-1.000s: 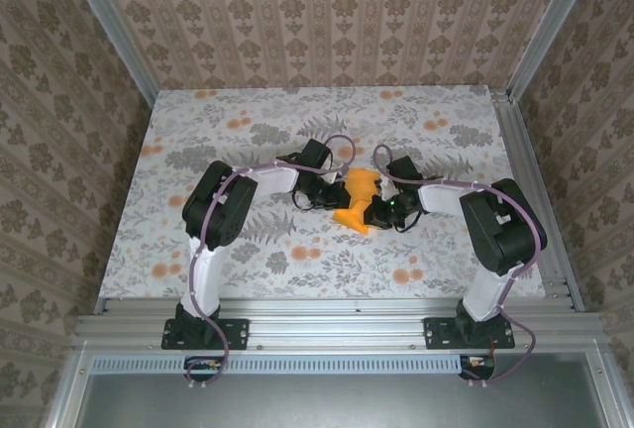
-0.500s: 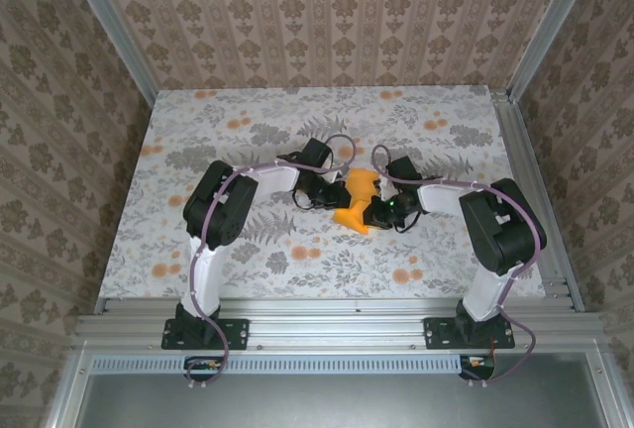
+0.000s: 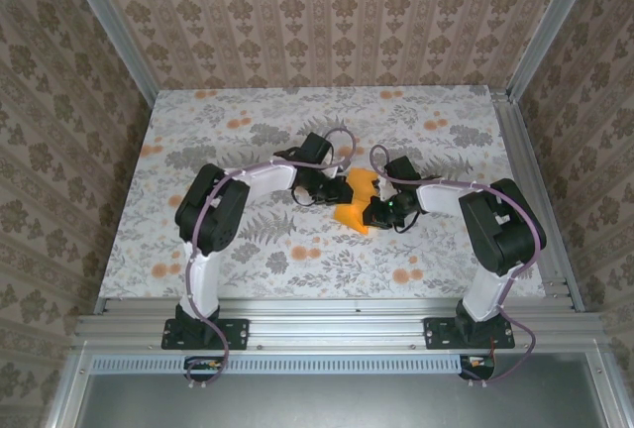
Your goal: Fold a paper plane with a square sheet of paper (pick it up from the middle)
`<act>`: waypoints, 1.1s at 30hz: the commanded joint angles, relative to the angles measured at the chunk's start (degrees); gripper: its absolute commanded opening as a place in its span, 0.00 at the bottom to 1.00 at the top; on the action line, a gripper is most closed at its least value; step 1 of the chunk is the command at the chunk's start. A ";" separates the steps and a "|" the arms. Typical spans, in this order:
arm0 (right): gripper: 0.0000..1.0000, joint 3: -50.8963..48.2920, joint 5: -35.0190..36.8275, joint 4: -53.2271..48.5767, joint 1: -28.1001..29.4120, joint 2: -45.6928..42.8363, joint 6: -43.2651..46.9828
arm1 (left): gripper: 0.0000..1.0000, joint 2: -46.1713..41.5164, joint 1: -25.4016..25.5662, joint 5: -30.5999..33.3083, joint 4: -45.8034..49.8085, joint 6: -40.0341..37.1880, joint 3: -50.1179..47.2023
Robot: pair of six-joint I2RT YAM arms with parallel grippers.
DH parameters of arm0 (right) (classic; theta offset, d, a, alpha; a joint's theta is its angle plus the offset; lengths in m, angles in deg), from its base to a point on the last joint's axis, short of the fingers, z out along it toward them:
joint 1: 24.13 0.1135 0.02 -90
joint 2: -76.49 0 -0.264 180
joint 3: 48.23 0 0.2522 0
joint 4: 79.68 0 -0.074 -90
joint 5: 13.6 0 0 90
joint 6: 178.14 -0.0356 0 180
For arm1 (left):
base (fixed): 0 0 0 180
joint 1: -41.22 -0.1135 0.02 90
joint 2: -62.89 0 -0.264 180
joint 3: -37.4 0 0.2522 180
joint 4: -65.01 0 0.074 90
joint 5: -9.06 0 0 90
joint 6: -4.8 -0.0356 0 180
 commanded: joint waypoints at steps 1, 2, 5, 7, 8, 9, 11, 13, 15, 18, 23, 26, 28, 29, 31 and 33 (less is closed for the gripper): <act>0.12 -1.15 5.66 -4.55 0.59 3.10 1.21 | 0.14 -2.55 0.80 -0.04 1.51 0.91 1.46; 0.12 -1.19 5.66 -4.60 0.58 3.10 1.25 | 0.14 -2.37 1.09 -0.30 1.30 1.19 1.51; 0.12 -1.22 5.31 -4.21 0.58 3.03 1.08 | 0.14 -0.61 1.70 -0.89 1.48 1.66 1.61; 0.12 -1.24 5.05 -4.02 0.62 2.92 0.94 | 0.14 0.32 1.73 -0.89 0.52 2.09 1.04; 0.12 -1.27 4.97 -3.97 0.58 2.71 0.99 | 0.14 0.66 1.87 -0.89 0.03 2.36 0.77; 0.12 -1.31 4.91 -3.94 0.59 2.66 0.98 | 0.14 1.05 1.92 -0.89 -0.73 2.68 0.55; 0.12 -1.40 4.53 -3.68 0.63 2.57 0.76 | 0.14 2.05 2.00 -1.05 -0.99 2.78 0.80; 0.12 -1.78 4.21 -3.24 0.71 2.40 0.56 | 0.14 2.99 2.15 -0.89 -1.24 2.73 0.74; 0.12 -2.02 3.86 -2.69 0.67 2.33 0.31 | 0.14 3.50 2.23 -0.89 -1.64 2.99 0.31; 0.12 -2.27 3.63 -2.50 0.69 2.30 0.20 | 0.13 3.97 2.31 -1.22 -1.89 2.95 -0.33; 0.12 -2.12 3.72 -2.47 0.67 2.29 0.11 | 0.14 4.30 2.91 -2.06 -1.87 2.48 -0.78; 0.13 -2.08 3.69 -2.56 0.68 2.23 0.02 | 0.14 4.97 2.94 -1.56 -0.85 1.76 -0.50; 0.12 -1.96 3.81 -2.60 0.67 2.06 0.02 | 0.13 5.45 3.07 0.18 0.84 0.34 -0.13; 0.12 -1.94 3.76 -2.66 0.67 2.07 0.00 | 0.13 5.84 3.11 0.25 1.41 -0.06 -0.12; 0.13 -1.94 3.89 -2.74 0.67 1.84 0.01 | 0.13 6.46 3.08 0.25 1.42 -0.36 -0.33; 0.14 -1.94 3.99 -2.91 0.68 1.43 0.02 | 0.13 6.96 3.11 0.25 2.21 -1.03 -0.18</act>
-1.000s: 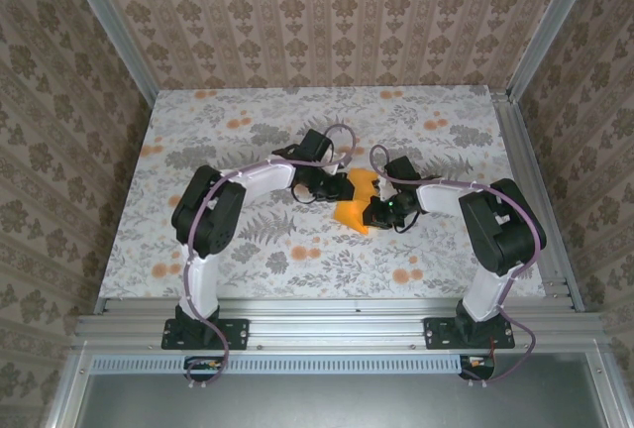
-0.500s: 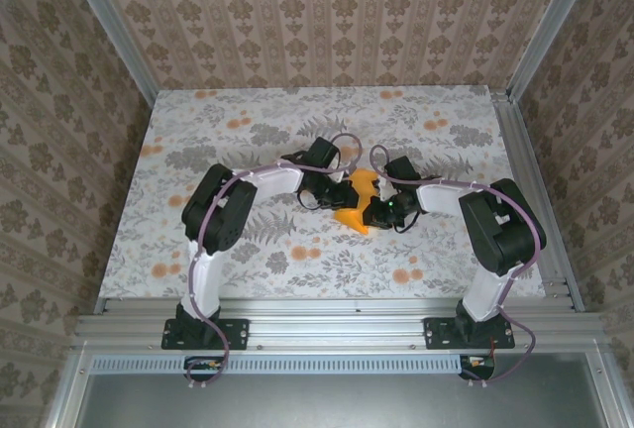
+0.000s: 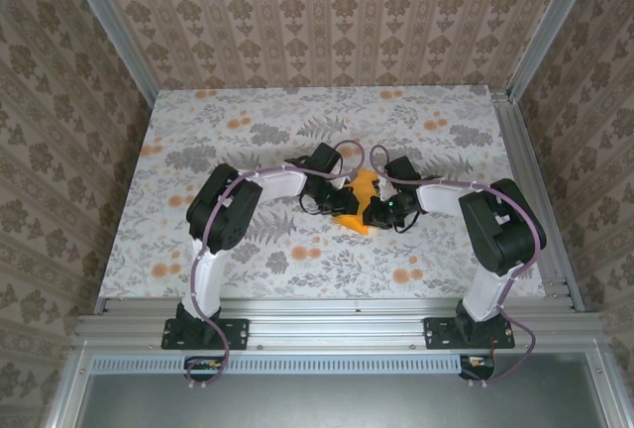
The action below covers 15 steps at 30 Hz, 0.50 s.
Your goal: Fold a paper plane with a square sheet of paper (pick it up from the middle)
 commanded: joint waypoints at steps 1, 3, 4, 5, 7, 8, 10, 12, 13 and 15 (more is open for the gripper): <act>0.15 -1.89 4.20 -3.14 0.65 1.20 0.04 | 0.13 2.12 0.20 1.99 2.99 -2.53 -0.09; 0.16 -1.90 4.20 -3.31 0.65 0.59 -0.07 | 0.13 2.64 0.14 3.23 4.05 -3.35 0.07; 0.16 -1.94 4.29 -3.45 0.65 0.26 0.00 | 0.13 2.86 0.12 3.52 4.55 -3.73 0.06; 0.17 -1.89 4.28 -3.56 0.65 0.00 -0.09 | 0.13 3.04 0.05 3.87 4.93 -4.05 0.08; 0.19 -1.96 4.27 -3.66 0.69 -0.74 -0.18 | 0.12 3.39 0.13 5.53 6.35 -5.40 0.24; 0.19 -1.94 4.37 -3.89 0.60 -1.10 -0.26 | 0.12 3.49 0.18 6.77 7.40 -6.21 0.29; 0.21 -1.82 4.64 -4.51 0.59 -2.03 -0.20 | 0.12 3.57 0.08 7.63 8.22 -7.01 0.11; 0.23 -1.69 5.00 -5.39 0.49 -3.12 -0.09 | 0.12 3.73 0.00 7.80 8.23 -7.25 -0.18; 0.25 -1.76 5.23 -5.89 0.39 -3.78 0.01 | 0.12 3.81 0.07 8.02 8.38 -7.41 -0.10; 0.27 -1.67 5.93 -7.26 0.09 -5.12 0.52 | 0.12 4.02 0.07 7.99 8.40 -7.60 -0.13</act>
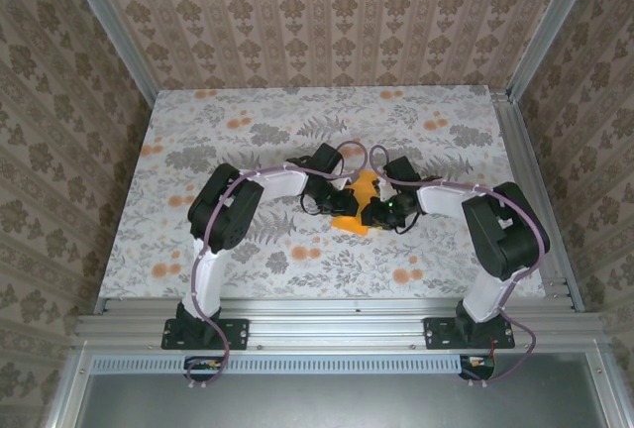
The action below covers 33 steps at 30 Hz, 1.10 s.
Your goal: Fold a paper plane with a square sheet of paper (pick it up from the middle)
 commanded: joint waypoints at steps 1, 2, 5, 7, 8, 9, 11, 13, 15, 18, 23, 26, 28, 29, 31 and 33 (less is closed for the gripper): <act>0.28 -1.13 4.02 -6.26 -0.38 -3.51 1.01 | 0.13 3.89 -0.10 5.97 6.38 -2.76 -1.12; 0.28 -1.05 4.56 -7.09 -0.51 -4.53 1.32 | 0.12 4.01 -0.14 5.87 6.29 -2.80 -1.05; 0.28 -0.78 4.90 -8.99 -0.86 -7.57 1.84 | 0.12 4.24 -0.15 5.66 6.34 -3.14 -0.98; 0.28 -0.76 4.12 -8.69 -0.99 -9.51 1.27 | 0.12 4.32 -0.08 5.54 6.30 -3.28 -0.88; 0.27 -0.93 3.01 -7.59 -0.96 -10.18 0.53 | 0.12 4.39 -0.08 5.58 6.35 -3.43 -0.84; 0.26 -1.10 1.64 -6.06 -1.01 -10.19 -0.37 | 0.12 4.48 -0.08 5.52 6.36 -3.43 -0.80; 0.21 -1.54 -2.64 -1.57 -0.98 -8.86 -3.04 | 0.12 4.68 -0.08 5.29 6.27 -3.53 -0.66; 0.18 -1.98 -5.55 2.78 -0.72 -7.04 -5.50 | 0.12 4.74 -0.10 5.16 6.23 -3.50 -0.73; 0.16 -1.67 -6.06 4.50 -0.10 -4.97 -6.10 | 0.12 4.61 -0.16 5.12 6.08 -3.50 -0.92; 0.13 -1.83 -6.91 6.47 0.10 -2.28 -6.85 | 0.12 4.50 -0.25 4.91 5.99 -3.50 -1.27; 0.11 -2.31 -7.33 8.19 0.14 0.48 -7.08 | 0.12 4.63 -0.57 4.40 5.39 -3.26 -1.80; 0.11 -2.52 -7.17 7.95 0.10 1.73 -6.56 | 0.12 4.86 -0.76 4.20 5.46 -3.33 -1.63; 0.11 -2.84 -6.70 7.05 0.11 1.98 -6.00 | 0.12 4.83 -0.71 4.19 5.53 -3.41 -1.54; 0.11 -3.03 -6.66 6.66 0.10 2.16 -5.64 | 0.12 4.85 -0.69 4.24 5.60 -3.48 -1.40; 0.11 -3.78 -6.87 6.69 0.17 2.32 -5.58 | 0.12 4.94 -0.79 4.11 5.76 -3.59 -1.31; 0.11 -4.51 -7.01 6.78 0.19 2.12 -5.58 | 0.12 5.03 -0.90 4.11 5.97 -3.67 -1.13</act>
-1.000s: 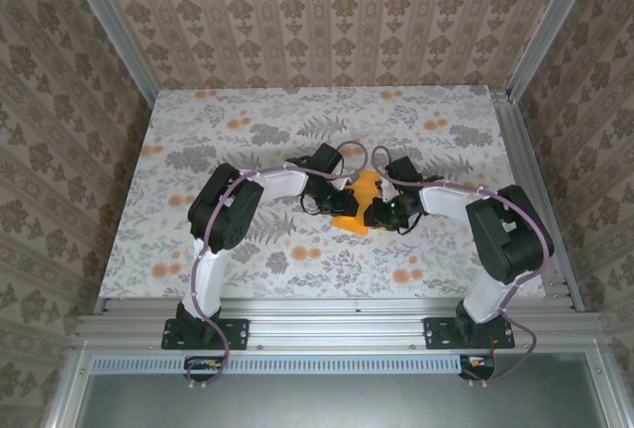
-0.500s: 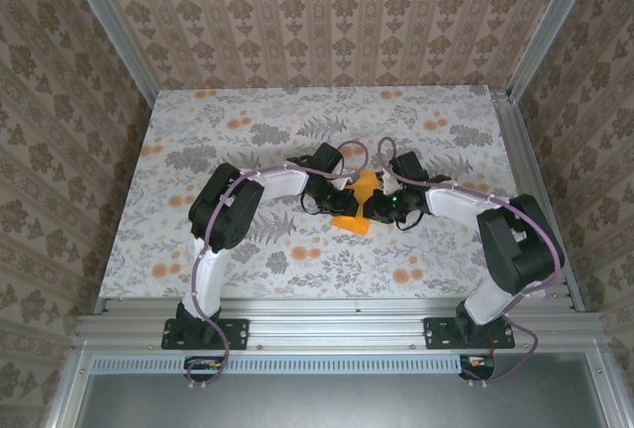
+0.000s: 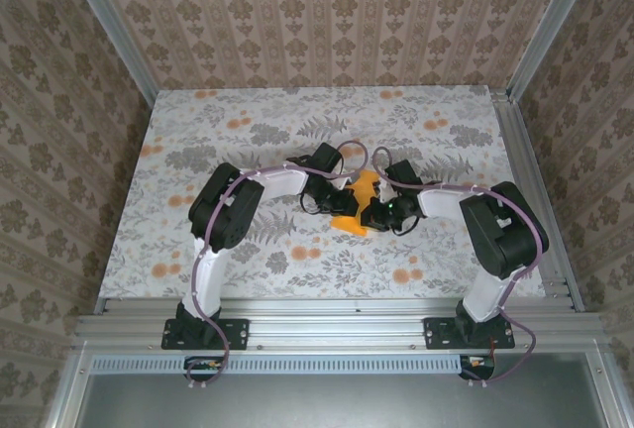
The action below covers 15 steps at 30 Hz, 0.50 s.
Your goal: Fold a paper plane with a square sheet of paper (pick it up from the middle)
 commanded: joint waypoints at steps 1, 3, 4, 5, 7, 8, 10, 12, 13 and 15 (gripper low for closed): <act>0.11 -1.95 -1.41 -0.48 0.28 0.86 0.47 | 0.12 4.40 -0.61 5.20 5.25 -2.17 -1.74; 0.11 -2.60 -1.54 -0.35 0.37 0.60 0.41 | 0.12 4.51 -0.58 5.11 5.38 -2.26 -1.74; 0.11 -2.95 -1.69 -0.15 0.46 0.45 0.32 | 0.12 4.59 -0.69 5.05 5.37 -2.20 -1.65; 0.12 -3.16 -1.75 -0.10 0.54 0.38 0.27 | 0.12 4.73 -0.68 5.03 5.42 -2.22 -1.59; 0.12 -3.60 -1.54 -0.21 0.71 0.18 0.27 | 0.12 4.86 -0.69 5.02 5.63 -2.28 -1.47; 0.11 -3.82 -1.41 -0.29 0.78 0.13 0.23 | 0.12 4.86 -0.69 5.03 5.67 -2.39 -1.47; 0.11 -4.29 -1.20 -0.47 0.96 -0.04 0.32 | 0.12 4.83 -0.76 5.05 5.72 -2.49 -1.52; 0.11 -4.79 -0.93 -0.88 1.41 -0.66 0.42 | 0.12 4.97 -0.83 5.02 5.69 -2.53 -1.49; 0.12 -5.06 -0.78 -1.27 1.58 -1.13 0.57 | 0.12 4.95 -0.87 5.07 5.67 -2.59 -1.57; 0.11 -5.72 -0.50 -1.96 1.94 -2.22 0.62 | 0.12 5.12 -0.92 4.94 5.77 -2.63 -1.55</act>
